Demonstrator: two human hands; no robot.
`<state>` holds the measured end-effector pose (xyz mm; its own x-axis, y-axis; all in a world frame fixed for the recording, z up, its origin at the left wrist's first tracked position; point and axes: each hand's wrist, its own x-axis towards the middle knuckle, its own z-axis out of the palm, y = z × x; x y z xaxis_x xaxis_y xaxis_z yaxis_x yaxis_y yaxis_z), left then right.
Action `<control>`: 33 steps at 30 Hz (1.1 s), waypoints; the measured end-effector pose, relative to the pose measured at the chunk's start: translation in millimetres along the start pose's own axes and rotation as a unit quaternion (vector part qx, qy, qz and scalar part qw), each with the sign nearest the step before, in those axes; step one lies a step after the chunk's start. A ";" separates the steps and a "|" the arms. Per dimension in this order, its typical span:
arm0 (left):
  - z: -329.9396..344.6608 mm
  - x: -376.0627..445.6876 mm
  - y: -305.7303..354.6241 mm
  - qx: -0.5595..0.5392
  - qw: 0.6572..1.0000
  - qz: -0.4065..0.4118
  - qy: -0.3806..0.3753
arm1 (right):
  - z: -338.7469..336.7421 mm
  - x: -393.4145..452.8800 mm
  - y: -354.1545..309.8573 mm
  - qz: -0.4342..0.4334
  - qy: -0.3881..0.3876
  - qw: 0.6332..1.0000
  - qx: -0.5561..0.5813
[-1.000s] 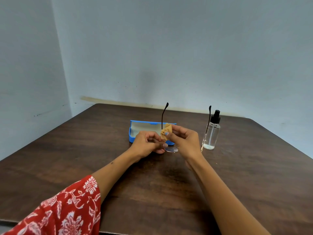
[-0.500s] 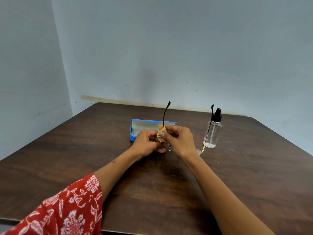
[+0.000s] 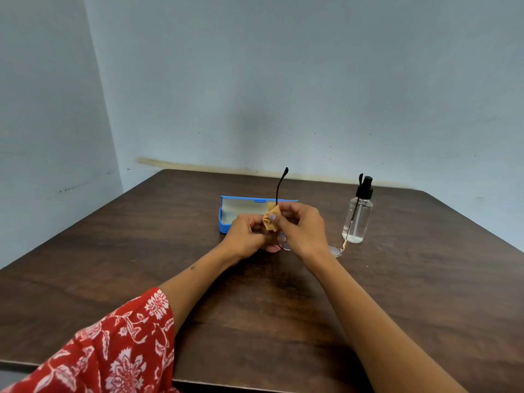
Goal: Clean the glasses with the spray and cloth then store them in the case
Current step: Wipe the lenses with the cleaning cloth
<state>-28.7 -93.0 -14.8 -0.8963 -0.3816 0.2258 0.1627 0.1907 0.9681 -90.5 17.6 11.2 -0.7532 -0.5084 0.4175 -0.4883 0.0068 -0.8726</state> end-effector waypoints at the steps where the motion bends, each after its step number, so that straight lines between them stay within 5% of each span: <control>1: 0.2 0.2 0.2 -0.005 1.000 -0.004 0.002 | -0.6 2.2 -3.6 -0.004 0.008 1.000 0.005; 6: 1.0 0.1 3.0 -0.010 1.000 -0.017 -0.002 | 0.5 13.4 -21.7 -0.024 0.048 0.995 0.079; 14: 1.2 -0.1 -2.5 -0.003 1.000 -0.009 -0.005 | 5.4 -2.2 -6.4 0.012 0.042 0.999 -0.010; 20: -1.7 0.5 1.1 -0.013 1.000 -0.017 -0.010 | 3.8 9.4 -29.5 -0.022 0.066 0.995 0.075; 27: -1.0 0.5 -1.0 -0.001 1.000 -0.011 -0.007 | 4.9 -1.4 -9.6 0.026 0.038 0.999 -0.028; 33: -0.4 0.1 1.2 -0.017 1.000 -0.017 -0.013 | 1.1 11.7 -32.3 -0.029 0.077 0.995 0.057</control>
<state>-28.4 -93.2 -13.6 -0.9118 -0.3638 0.1902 0.1454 0.1470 0.9784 -83.1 10.5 43.9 -0.7885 -0.3665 0.4940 -0.4863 -0.1202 -0.8655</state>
